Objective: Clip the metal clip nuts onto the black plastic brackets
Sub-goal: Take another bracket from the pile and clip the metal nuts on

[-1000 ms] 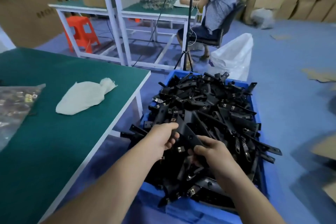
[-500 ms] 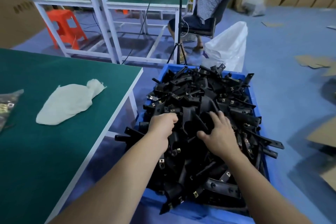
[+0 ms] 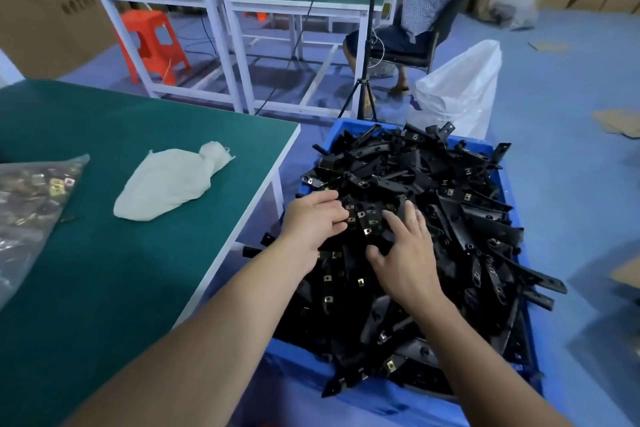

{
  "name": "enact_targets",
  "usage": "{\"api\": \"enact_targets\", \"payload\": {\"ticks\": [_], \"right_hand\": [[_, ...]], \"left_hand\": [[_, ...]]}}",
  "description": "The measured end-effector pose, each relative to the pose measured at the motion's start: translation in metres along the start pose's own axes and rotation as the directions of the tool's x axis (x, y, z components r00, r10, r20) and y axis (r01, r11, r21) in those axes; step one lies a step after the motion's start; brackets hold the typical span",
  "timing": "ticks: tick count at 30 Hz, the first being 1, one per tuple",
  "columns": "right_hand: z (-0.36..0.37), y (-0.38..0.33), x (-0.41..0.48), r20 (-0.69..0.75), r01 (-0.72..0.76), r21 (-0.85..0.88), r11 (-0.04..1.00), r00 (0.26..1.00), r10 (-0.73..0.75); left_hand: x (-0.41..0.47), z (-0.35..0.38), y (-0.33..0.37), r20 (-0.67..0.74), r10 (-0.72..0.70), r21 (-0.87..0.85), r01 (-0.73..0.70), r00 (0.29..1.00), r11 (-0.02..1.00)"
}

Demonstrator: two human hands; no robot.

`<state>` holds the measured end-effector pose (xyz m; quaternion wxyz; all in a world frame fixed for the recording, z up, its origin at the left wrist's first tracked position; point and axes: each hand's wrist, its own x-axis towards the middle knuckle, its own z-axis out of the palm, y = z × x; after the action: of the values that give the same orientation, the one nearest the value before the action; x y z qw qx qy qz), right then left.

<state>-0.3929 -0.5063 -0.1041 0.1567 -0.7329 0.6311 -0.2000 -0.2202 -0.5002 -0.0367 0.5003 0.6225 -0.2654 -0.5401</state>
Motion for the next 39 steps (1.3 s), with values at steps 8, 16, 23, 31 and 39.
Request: {"api": "enact_targets", "payload": {"ticks": [8,16,23,31,39], "right_hand": [[-0.01,-0.11,-0.014,0.038,0.129,0.104,0.986,0.99,-0.133],[-0.018,-0.272,-0.057,-0.021,0.479,0.396,0.784,0.858,-0.513],[0.033,-0.436,-0.125,0.114,0.713,0.455,0.533,0.547,-0.829],[0.109,-0.544,-0.222,0.154,0.754,0.582,0.306,0.268,-0.951],[0.183,-0.621,-0.24,0.519,0.8,0.363,0.477,0.252,-0.817]], "left_hand": [[-0.034,-0.057,0.053,-0.133,0.231,0.053,-0.225,0.964,0.973],[-0.102,-0.207,0.088,-0.369,0.648,0.597,-0.365,0.666,0.714],[-0.216,-0.366,0.074,-0.551,0.757,0.766,-0.147,0.351,0.625],[-0.336,-0.48,-0.02,-0.827,0.527,0.562,0.321,0.195,0.763],[-0.345,-0.496,-0.089,-0.799,0.411,0.56,0.296,0.439,0.774]]}}
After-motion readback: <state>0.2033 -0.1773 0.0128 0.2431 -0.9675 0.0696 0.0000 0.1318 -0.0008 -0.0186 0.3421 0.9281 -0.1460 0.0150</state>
